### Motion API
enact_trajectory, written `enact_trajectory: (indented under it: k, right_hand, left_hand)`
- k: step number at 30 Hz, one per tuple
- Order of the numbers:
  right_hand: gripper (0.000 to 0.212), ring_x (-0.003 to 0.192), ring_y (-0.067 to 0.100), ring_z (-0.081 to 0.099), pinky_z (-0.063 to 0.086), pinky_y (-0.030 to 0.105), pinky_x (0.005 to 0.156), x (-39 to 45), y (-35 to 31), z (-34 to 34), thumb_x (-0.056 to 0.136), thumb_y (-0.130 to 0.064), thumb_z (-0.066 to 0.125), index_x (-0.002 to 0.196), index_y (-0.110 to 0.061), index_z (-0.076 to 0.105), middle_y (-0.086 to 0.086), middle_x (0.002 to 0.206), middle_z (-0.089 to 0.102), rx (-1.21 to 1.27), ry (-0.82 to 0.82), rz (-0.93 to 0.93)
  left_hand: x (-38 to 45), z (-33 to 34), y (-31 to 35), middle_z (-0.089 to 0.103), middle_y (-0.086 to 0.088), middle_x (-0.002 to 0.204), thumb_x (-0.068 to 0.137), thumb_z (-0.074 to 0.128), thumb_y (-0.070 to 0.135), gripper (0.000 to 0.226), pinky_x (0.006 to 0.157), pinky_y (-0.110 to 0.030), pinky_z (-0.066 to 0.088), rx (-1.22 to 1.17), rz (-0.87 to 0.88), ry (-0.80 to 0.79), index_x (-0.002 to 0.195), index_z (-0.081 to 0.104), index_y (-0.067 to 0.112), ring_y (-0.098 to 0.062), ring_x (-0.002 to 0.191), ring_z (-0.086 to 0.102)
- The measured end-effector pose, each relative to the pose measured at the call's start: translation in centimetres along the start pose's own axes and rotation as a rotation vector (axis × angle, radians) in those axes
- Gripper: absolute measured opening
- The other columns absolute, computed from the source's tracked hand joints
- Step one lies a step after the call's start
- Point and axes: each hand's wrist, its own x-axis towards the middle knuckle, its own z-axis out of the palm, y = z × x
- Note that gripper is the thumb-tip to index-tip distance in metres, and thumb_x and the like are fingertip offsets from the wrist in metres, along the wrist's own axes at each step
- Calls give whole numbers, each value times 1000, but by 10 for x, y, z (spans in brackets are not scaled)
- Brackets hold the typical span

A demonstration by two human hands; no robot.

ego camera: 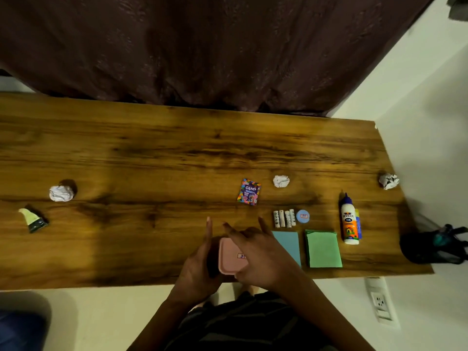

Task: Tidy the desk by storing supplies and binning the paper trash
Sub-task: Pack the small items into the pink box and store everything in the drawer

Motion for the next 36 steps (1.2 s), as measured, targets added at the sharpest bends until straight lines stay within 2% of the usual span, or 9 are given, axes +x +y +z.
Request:
enact_trajectory:
  k: [4, 7, 14, 21, 24, 27, 32, 34, 36]
  right_hand:
    - [108, 141, 21, 40, 1, 43, 127, -1, 10, -22, 78, -62, 69, 162, -30, 8, 2, 145, 54, 72, 60, 4]
    - [113, 141, 22, 42, 11, 46, 126, 11, 25, -37, 74, -55, 77, 162, -31, 10, 2, 148, 53, 66, 146, 53]
    - [112, 119, 27, 61, 30, 45, 116, 71, 31, -48, 74, -50, 81, 161, -23, 15, 8, 131, 65, -83, 230, 68]
    - [105, 120, 29, 61, 33, 51, 112, 126, 16, -12, 70, -39, 86, 156, -19, 28, 9, 137, 60, -80, 105, 4]
    - [106, 120, 30, 59, 33, 49, 109, 131, 16, 4, 73, -31, 84, 158, -20, 22, 9, 137, 59, -67, 60, 7]
    - [107, 125, 29, 54, 36, 48, 109, 131, 21, 16, 75, -33, 83, 159, -23, 18, 8, 140, 56, -84, 58, 9]
    - [110, 127, 30, 53, 39, 49, 108, 128, 28, 24, 70, -35, 87, 159, -25, 24, 8, 141, 57, -51, 103, -11]
    - [100, 128, 28, 53, 39, 46, 109, 122, 29, 26, 72, -39, 86, 156, -25, 32, 6, 143, 57, 52, 153, 0]
    - [79, 128, 24, 54, 43, 42, 108, 114, 33, 25, 81, -42, 80, 149, -24, 44, 4, 143, 58, 206, 213, 27]
  left_hand:
    - [0, 0, -1, 70, 23, 126, 72, 85, 60, 137, 86, -42, 62, -11, 0, 11, 160, -18, 39, -7, 105, 73]
    - [-1, 2, 0, 70, 20, 127, 78, 83, 52, 133, 90, -43, 62, 4, 14, 9, 160, -21, 38, -5, 105, 73]
    - [-4, 5, 5, 68, 14, 132, 78, 85, 45, 132, 99, -44, 58, 7, -19, 55, 160, -19, 40, -6, 112, 70]
    - [-4, 7, 4, 68, 19, 131, 82, 86, 25, 126, 96, -39, 60, -6, -18, 82, 163, -9, 38, -5, 113, 71]
    - [-5, 9, 2, 68, 19, 132, 82, 85, 20, 123, 95, -37, 60, -9, -14, 98, 164, -6, 36, -3, 112, 70]
    - [-6, 9, 2, 67, 20, 132, 81, 86, 26, 122, 95, -35, 60, -11, -14, 97, 164, -4, 33, -1, 113, 69]
    - [-5, 13, 4, 65, 23, 132, 81, 87, 21, 108, 96, -20, 56, -15, 17, 118, 163, 16, 20, 0, 116, 68]
    - [-6, 14, 2, 69, 18, 128, 81, 88, 19, 96, 94, -28, 60, -18, -13, 122, 158, 31, 23, -3, 113, 70]
    - [-6, 14, 0, 70, 16, 125, 81, 88, 20, 81, 91, -35, 62, -6, -32, 119, 149, 43, 26, -3, 111, 71]
